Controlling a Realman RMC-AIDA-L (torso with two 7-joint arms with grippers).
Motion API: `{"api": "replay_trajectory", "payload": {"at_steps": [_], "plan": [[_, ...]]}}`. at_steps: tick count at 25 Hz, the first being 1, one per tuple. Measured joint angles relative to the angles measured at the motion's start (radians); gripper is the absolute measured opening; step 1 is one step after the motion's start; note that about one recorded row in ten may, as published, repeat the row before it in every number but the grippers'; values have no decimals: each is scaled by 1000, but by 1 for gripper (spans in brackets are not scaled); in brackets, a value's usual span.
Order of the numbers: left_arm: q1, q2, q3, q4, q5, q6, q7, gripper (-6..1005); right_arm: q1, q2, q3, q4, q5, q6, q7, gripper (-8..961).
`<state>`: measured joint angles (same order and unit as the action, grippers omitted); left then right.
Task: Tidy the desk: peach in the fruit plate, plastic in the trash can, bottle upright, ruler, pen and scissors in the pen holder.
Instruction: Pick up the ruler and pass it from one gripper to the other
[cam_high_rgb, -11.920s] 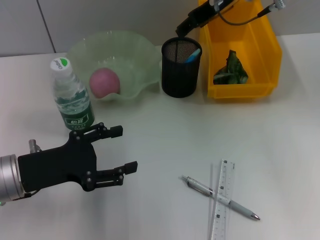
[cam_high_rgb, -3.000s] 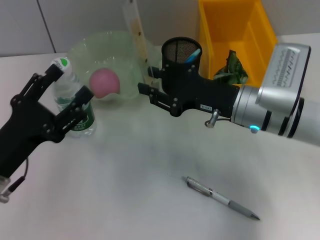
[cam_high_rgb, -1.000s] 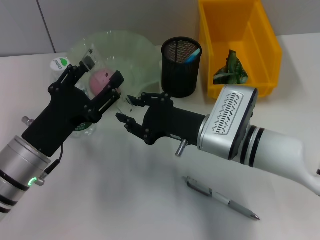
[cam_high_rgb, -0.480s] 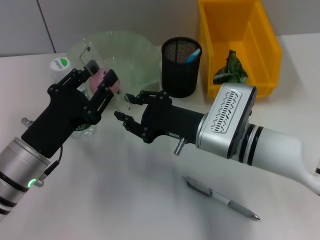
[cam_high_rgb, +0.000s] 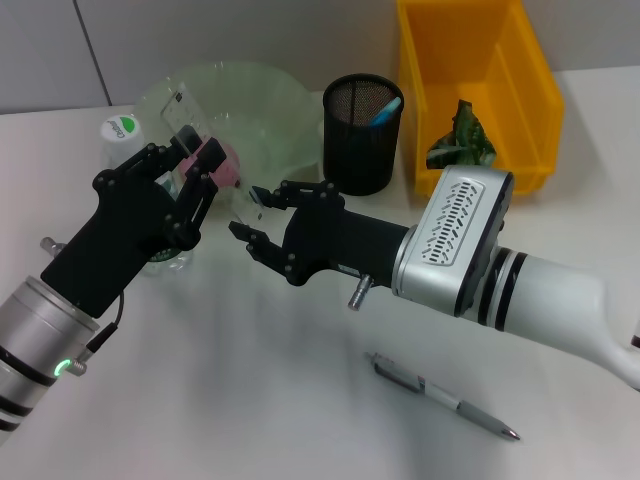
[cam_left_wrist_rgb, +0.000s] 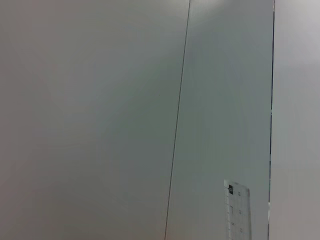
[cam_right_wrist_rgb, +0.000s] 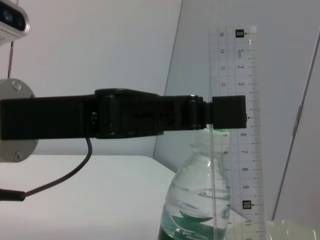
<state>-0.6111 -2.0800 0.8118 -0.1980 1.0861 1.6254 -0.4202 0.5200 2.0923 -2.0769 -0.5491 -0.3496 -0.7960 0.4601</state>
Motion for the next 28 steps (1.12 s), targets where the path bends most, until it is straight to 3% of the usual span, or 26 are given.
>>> {"api": "replay_trajectory", "payload": {"at_steps": [2,9,14,28], "plan": [[-1,0,0,0,0,-1,0,301,0,0,0,0,0,0,0,381],[-7,0,0,0,0,-1,0,262,2,0,0,0,0,0,0,382],[-7,0,0,0,1,4,26,70,5,0,-1,-1,0,2,0,382],[-11,0,-38,-3,35,7,28,47,0,0,4,0,0,-14,0,397]]}}
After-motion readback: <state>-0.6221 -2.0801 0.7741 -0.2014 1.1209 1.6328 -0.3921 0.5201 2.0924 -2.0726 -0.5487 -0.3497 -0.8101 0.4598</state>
